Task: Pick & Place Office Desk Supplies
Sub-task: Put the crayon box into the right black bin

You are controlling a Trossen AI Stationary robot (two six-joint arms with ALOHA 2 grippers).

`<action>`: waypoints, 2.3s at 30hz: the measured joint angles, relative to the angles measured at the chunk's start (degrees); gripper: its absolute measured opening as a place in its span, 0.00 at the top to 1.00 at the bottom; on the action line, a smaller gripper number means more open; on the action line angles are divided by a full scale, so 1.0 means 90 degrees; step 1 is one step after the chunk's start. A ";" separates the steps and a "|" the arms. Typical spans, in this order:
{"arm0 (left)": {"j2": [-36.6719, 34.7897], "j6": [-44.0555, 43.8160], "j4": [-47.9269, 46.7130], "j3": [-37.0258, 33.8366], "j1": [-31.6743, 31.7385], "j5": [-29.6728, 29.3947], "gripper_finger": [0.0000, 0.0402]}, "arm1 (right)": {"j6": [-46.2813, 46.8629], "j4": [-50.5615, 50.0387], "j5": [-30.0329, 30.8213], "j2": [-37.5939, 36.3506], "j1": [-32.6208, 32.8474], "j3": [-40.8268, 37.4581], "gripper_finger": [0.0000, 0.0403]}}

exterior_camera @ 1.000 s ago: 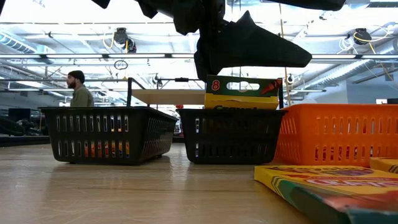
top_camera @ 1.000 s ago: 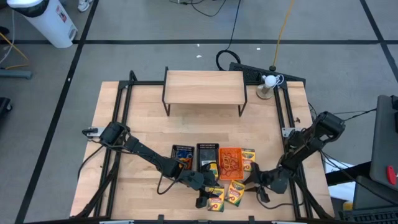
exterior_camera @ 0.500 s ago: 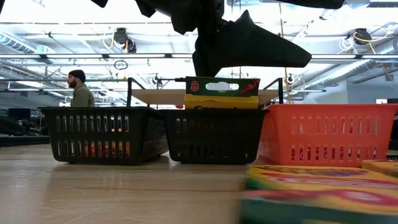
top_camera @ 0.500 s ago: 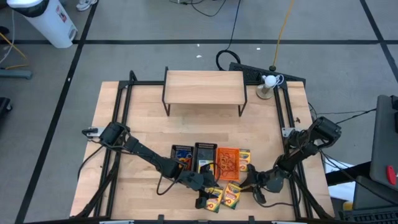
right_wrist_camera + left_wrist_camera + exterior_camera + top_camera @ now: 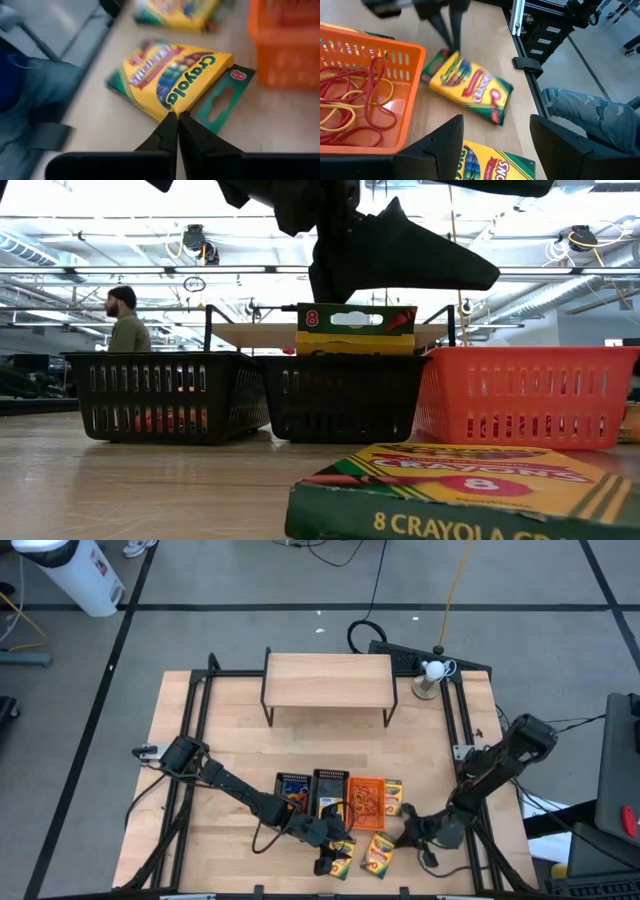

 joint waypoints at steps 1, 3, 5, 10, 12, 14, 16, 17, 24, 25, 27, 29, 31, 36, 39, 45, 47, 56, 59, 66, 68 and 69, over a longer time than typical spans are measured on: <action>0.0000 0.0024 -0.0002 0.0000 0.0000 0.0000 0.43 | -0.0100 -0.0097 0.0140 -0.0230 0.0062 0.0003 1.00; 0.0000 0.0118 0.0007 0.0000 0.0000 -0.0029 0.43 | -0.0272 -0.0330 0.0452 -0.0671 0.0167 0.0005 1.00; 0.0000 0.0202 0.0007 0.0000 0.0016 -0.0056 0.43 | -0.0424 -0.0565 0.0625 -0.1061 0.0217 0.0005 1.00; 0.0000 0.0711 0.0051 0.0000 0.0131 -0.0058 0.43 | -0.0980 -0.0669 0.0903 -0.1802 0.0235 0.0007 1.00; -0.0007 0.0992 0.0044 0.0000 0.0200 0.0004 0.43 | -0.1150 -0.0744 0.0960 -0.2023 0.0235 0.0008 1.00; -0.0150 0.1282 -0.0161 -0.0010 0.0283 0.0167 0.43 | -0.1262 -0.0800 0.0997 -0.2202 0.0226 0.0011 1.00; -0.0401 0.1507 -0.0400 -0.0010 0.0377 0.0229 0.43 | -0.1296 -0.0954 0.1108 -0.2356 0.0207 0.0017 1.00; -0.0583 0.1650 -0.0662 -0.0010 0.0418 0.0223 0.43 | -0.1303 -0.1052 0.1153 -0.2431 0.0193 0.0017 1.00; -0.1975 0.2583 -0.2635 -0.0039 0.0594 -0.0387 0.43 | -0.1260 -0.1747 0.1139 -0.2794 -0.0351 0.0022 1.00; -0.2163 0.2595 -0.2801 -0.0126 0.0602 -0.0493 0.43 | -0.1269 -0.1893 0.1132 -0.2847 -0.0492 0.0022 1.00; -0.2494 0.2586 -0.2852 -0.0363 0.0604 -0.0670 0.43 | -0.1307 -0.2124 0.1004 -0.2938 -0.0841 0.0022 1.00; -0.2829 0.2461 -0.2820 -0.0705 0.0602 -0.0832 0.43 | -0.1466 -0.2172 0.0790 -0.2967 -0.1215 0.0022 1.00; -0.3138 0.2206 -0.2699 -0.1018 0.0575 -0.0965 0.43 | -0.1718 -0.2114 0.0470 -0.2988 -0.1558 0.0022 1.00; -0.3738 0.1636 -0.2164 -0.1788 0.0302 -0.1523 0.43 | -0.2342 -0.1682 -0.0471 -0.3026 -0.2281 0.0027 1.00; -0.3885 0.1564 -0.1531 -0.2164 0.0072 -0.1824 0.43 | -0.2693 -0.1383 -0.1029 -0.3032 -0.2616 0.0027 1.00; -0.3937 0.1274 -0.0824 -0.2505 -0.0311 -0.2541 0.43 | -0.2963 -0.1349 -0.2030 -0.3030 -0.3442 0.0027 1.00; -0.3912 0.1175 -0.0682 -0.2504 -0.0387 -0.2810 0.43 | -0.3025 -0.1360 -0.2401 -0.3028 -0.3734 0.0027 1.00; -0.3910 0.1249 -0.0143 -0.2504 -0.0561 -0.3488 0.43 | -0.3448 -0.1043 -0.3959 -0.2698 -0.4508 0.0115 1.00; -0.3908 0.1253 -0.0083 -0.2501 -0.0578 -0.3612 0.43 | -0.3618 -0.1038 -0.4379 -0.2490 -0.4634 0.0375 1.00; -0.3908 0.1226 -0.0080 -0.2499 -0.0578 -0.3623 0.43 | -0.4172 -0.1261 -0.4791 -0.1788 -0.4713 0.1106 1.00; -0.3908 0.1234 -0.0082 -0.2499 -0.0578 -0.3623 0.43 | -0.4244 -0.1261 -0.4919 -0.1552 -0.4805 0.1193 1.00; -0.3908 0.1249 -0.0072 -0.2499 -0.0578 -0.3621 0.43 | -0.4251 -0.1208 -0.5031 -0.1426 -0.4867 0.1214 1.00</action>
